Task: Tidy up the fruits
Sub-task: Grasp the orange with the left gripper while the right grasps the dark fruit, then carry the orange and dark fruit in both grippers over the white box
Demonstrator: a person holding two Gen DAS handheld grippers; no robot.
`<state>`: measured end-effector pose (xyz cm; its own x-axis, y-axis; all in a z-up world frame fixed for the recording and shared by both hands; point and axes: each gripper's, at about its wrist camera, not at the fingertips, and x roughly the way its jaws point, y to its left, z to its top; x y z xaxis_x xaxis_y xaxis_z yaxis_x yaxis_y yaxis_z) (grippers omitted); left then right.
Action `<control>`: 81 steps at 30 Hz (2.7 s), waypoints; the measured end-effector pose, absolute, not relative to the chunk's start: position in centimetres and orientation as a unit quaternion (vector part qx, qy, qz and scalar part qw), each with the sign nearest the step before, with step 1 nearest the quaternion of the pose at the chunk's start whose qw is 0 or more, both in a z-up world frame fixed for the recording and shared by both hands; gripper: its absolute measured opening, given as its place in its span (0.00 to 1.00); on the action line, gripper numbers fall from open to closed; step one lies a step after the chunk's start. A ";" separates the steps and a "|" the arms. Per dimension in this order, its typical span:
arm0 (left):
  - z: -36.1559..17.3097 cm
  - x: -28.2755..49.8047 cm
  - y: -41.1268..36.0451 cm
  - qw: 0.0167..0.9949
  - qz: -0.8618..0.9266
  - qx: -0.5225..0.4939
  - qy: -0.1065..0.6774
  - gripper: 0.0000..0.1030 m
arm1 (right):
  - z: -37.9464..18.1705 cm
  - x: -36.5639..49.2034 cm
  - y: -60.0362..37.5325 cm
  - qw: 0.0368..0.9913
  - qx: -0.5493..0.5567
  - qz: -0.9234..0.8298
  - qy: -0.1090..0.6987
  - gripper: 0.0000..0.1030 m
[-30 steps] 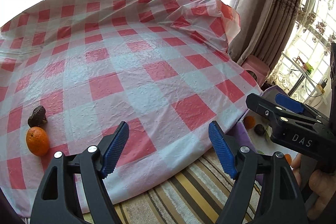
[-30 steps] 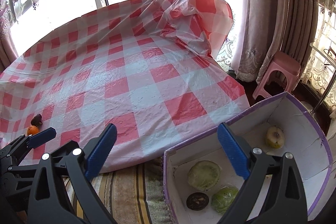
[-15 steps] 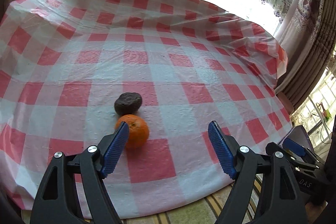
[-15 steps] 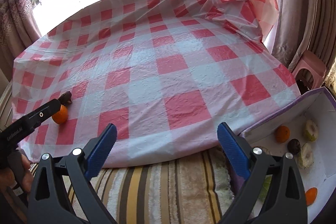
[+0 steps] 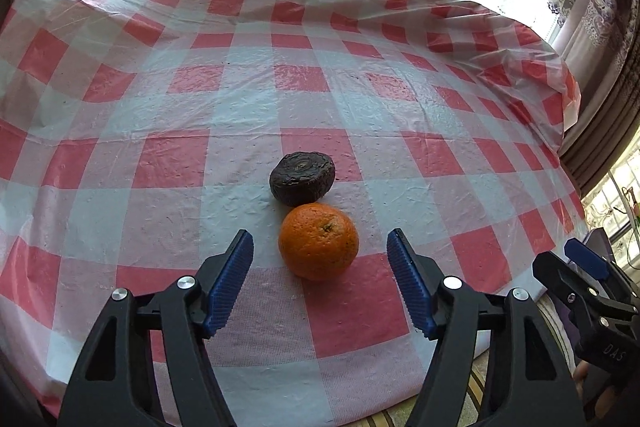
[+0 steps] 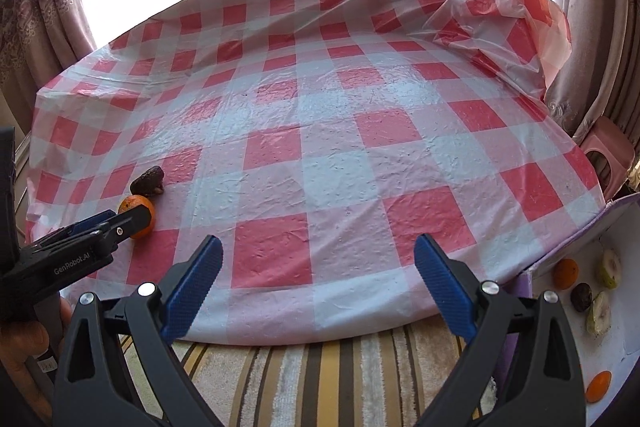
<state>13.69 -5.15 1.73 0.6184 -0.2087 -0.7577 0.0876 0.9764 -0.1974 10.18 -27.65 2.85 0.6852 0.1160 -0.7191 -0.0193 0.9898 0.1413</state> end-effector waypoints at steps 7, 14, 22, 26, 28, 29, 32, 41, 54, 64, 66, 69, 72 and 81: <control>1.0 14.1 -5.1 0.891 -0.089 -0.072 0.440 0.39 | 2.6 11.3 -26.1 0.916 0.051 0.039 0.397 0.94; 1.3 13.7 -3.0 0.897 -0.062 -0.111 0.424 0.38 | 2.7 12.1 -23.4 0.919 0.028 0.056 0.390 0.94; 1.5 12.9 1.4 0.902 -0.007 -0.155 0.402 0.38 | 2.8 13.5 -19.0 0.919 -0.008 0.091 0.384 0.94; 1.4 12.6 3.7 0.903 0.022 -0.168 0.395 0.38 | 2.8 14.1 -16.4 0.916 -0.035 0.116 0.382 0.94; 1.3 12.4 4.6 0.902 0.034 -0.177 0.392 0.38 | 2.8 14.5 -15.0 0.914 -0.050 0.126 0.383 0.94; 1.3 12.4 5.0 0.902 0.039 -0.180 0.390 0.38 | 2.7 14.6 -14.3 0.912 -0.057 0.132 0.383 0.94; 1.3 12.2 5.6 0.902 0.048 -0.186 0.386 0.38 | 2.4 15.0 -12.1 0.908 -0.087 0.146 0.383 0.94; 1.1 12.0 5.9 0.903 0.052 -0.190 0.382 0.38 | 1.4 16.8 -8.9 0.900 -0.120 0.158 0.387 0.81; 1.4 11.9 5.0 0.909 0.052 -0.169 0.378 0.38 | 0.5 17.3 -9.9 0.891 -0.081 0.179 0.409 0.40; 1.9 11.9 3.4 0.918 0.046 -0.139 0.370 0.38 | 1.4 16.3 -12.0 0.902 -0.052 0.169 0.393 0.40; 2.1 11.9 3.1 0.919 0.047 -0.132 0.367 0.38 | 1.5 16.2 -12.4 0.903 -0.048 0.166 0.393 0.40; 2.3 11.8 2.7 0.923 0.048 -0.120 0.363 0.38 | 1.7 16.0 -12.8 0.904 -0.043 0.164 0.391 0.40; 2.7 11.7 2.4 0.926 0.049 -0.110 0.358 0.38 | 2.0 15.6 -13.2 0.907 -0.040 0.162 0.388 0.40; 3.9 11.1 0.9 0.936 0.051 -0.071 0.342 0.38 | 2.5 14.9 -14.8 0.909 -0.023 0.156 0.387 0.40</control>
